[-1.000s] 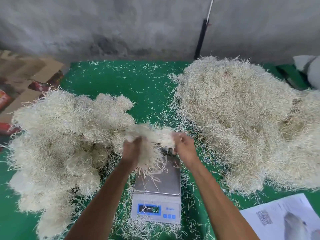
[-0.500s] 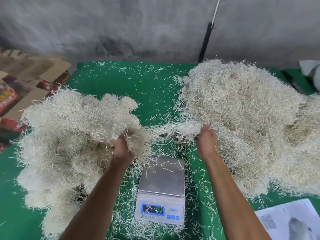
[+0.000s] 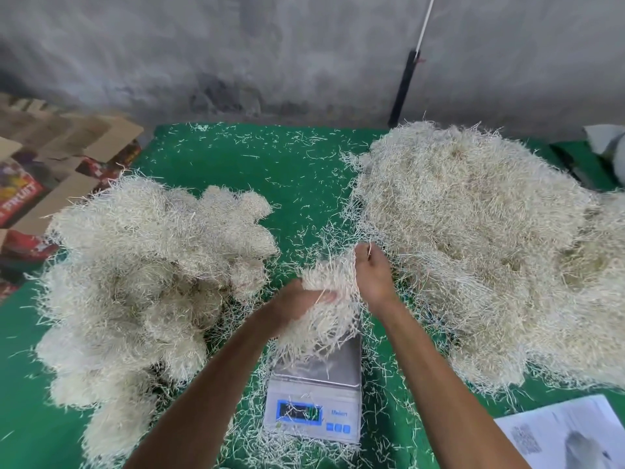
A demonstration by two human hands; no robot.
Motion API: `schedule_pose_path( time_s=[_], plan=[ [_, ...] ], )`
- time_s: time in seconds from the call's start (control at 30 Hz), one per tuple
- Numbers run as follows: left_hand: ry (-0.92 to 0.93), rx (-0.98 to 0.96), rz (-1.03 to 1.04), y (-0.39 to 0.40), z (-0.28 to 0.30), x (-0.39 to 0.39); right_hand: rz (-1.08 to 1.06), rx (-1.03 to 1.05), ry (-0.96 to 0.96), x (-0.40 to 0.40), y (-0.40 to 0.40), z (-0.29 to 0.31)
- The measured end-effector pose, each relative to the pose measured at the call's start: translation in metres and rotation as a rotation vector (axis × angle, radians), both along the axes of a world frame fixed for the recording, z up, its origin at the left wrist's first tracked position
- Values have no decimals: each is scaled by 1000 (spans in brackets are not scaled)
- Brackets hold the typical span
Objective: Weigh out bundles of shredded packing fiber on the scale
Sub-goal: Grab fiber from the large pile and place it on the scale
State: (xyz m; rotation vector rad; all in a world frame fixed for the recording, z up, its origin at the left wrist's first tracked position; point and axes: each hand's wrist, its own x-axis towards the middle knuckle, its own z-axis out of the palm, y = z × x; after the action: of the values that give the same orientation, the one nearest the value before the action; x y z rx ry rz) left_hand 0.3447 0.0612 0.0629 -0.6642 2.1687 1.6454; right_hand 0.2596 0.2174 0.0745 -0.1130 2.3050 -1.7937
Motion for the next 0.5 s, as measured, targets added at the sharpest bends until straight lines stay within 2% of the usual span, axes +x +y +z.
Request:
schedule_pose_path(
  time_s=[0.07, 0.17, 0.2, 0.3, 0.43, 0.5],
  plan=[
    [-36, 108, 62, -18, -3, 9, -31, 44, 97, -12, 14, -2],
    [6, 433, 386, -48, -10, 21, -208, 50, 112, -29, 37, -8],
    [33, 450, 416, -47, -8, 23, -210, 62, 107, -28, 39, -10],
    [6, 408, 385, -25, -11, 19, -43, 78, 69, -11, 21, -14],
    [-42, 614, 333, -7, -14, 18, 22, 4, -18, 6, 2, -16],
    [-34, 432, 203, 5, -9, 17, 53, 15, 43, 12, -4, -18]
  ],
)
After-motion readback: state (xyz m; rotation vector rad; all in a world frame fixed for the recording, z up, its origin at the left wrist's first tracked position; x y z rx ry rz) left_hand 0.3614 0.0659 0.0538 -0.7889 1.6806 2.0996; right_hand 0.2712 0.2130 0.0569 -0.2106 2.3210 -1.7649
